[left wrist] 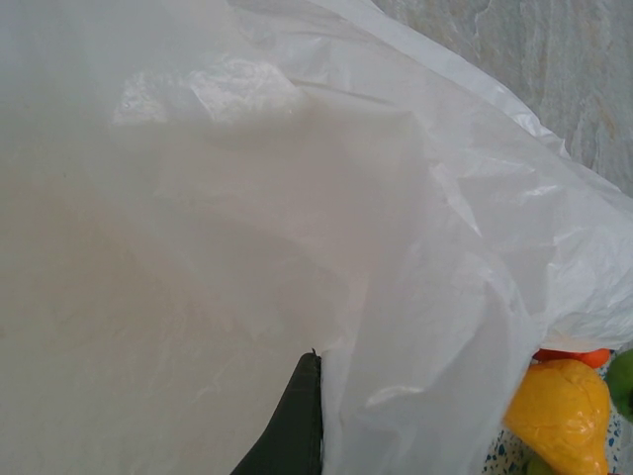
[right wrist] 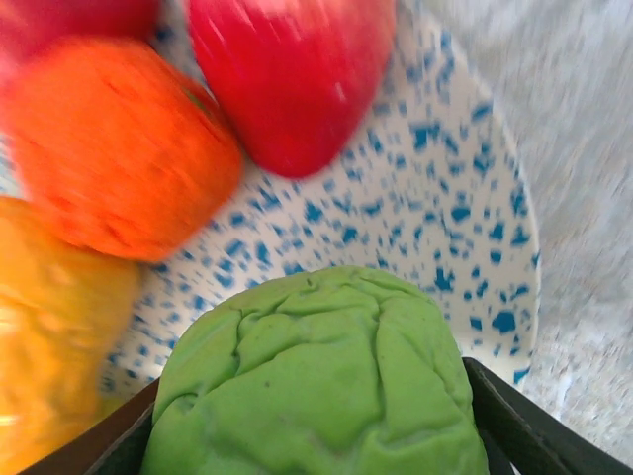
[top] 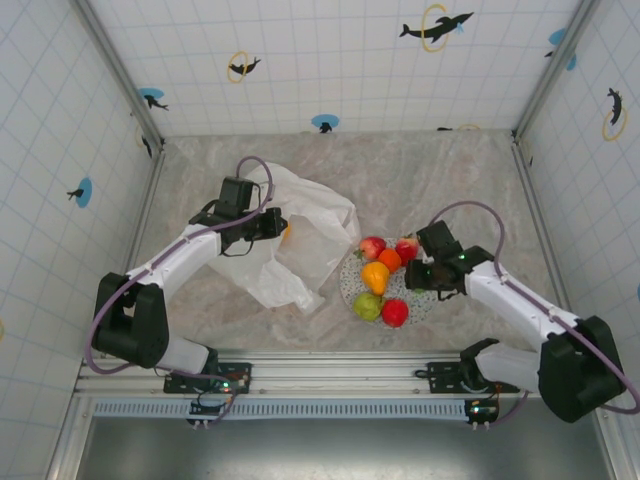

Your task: Place the fruits into the plastic bag

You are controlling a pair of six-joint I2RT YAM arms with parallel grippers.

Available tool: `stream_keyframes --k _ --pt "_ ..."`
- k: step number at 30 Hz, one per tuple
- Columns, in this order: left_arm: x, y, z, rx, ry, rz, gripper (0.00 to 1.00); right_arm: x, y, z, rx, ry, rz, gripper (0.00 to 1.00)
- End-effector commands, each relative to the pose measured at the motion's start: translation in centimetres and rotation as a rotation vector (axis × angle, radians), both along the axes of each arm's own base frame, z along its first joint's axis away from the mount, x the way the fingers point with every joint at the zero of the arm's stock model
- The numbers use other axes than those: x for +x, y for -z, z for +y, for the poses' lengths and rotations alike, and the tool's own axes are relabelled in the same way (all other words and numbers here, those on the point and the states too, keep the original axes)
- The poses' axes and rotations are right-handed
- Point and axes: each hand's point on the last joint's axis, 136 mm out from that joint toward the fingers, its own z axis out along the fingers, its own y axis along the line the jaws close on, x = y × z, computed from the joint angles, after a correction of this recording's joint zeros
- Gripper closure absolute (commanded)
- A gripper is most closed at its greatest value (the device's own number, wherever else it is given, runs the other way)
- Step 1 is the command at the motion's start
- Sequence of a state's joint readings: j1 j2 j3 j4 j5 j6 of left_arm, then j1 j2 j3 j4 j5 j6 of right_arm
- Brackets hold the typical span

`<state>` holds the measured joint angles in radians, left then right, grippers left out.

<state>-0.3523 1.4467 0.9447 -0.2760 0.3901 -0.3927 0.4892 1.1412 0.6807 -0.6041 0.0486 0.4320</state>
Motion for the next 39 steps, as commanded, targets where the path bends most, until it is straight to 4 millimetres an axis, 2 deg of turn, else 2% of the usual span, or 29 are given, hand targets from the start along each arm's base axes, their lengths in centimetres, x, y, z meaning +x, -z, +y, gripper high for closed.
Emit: stream_keyframes --k 1,5,9,13,18,19,24,27,31,39 --pt "-0.2 0.3 0.1 -0.005 0.012 0.014 1.0 2.3 -4.9 1.5 0.057 -0.05 -0.175 0.42" --pt "-0.2 0.1 -0.1 -0.017 0.021 0.012 1.0 2.9 -8.3 6.1 0.17 -0.179 -0.322 0.44" --pt "-0.2 -0.3 -0.4 -0.034 0.03 0.011 1.0 2.1 -10.6 13.2 0.266 -0.378 -0.438 0.44" --pt "-0.4 -1.2 -0.9 -0.065 0.05 0.009 1.0 1.5 -10.8 19.4 0.287 -0.548 -0.504 0.44" --pt "-1.0 -1.7 -1.5 -0.102 0.077 0.024 1.0 2.1 -9.2 24.2 0.328 -0.657 -0.573 0.43" --pt "-0.4 -3.1 -1.9 -0.119 0.086 -0.001 1.0 2.4 -8.7 24.8 0.331 -0.665 -0.58 0.43" --pt "-0.3 -4.2 -2.0 -0.122 0.099 -0.017 1.0 4.0 -6.4 25.9 0.305 -0.656 -0.624 0.44" --pt "-0.3 -3.8 -2.0 -0.114 0.101 -0.012 1.0 5.3 -4.8 26.1 0.277 -0.614 -0.621 0.46" --pt "-0.3 -2.8 -1.9 -0.102 0.103 0.007 1.0 7.0 -2.9 25.5 0.288 -0.471 -0.562 0.45" --pt "-0.3 -2.6 -2.4 -0.13 0.118 0.011 1.0 8.8 -0.2 24.4 0.391 -0.16 -0.432 0.46"
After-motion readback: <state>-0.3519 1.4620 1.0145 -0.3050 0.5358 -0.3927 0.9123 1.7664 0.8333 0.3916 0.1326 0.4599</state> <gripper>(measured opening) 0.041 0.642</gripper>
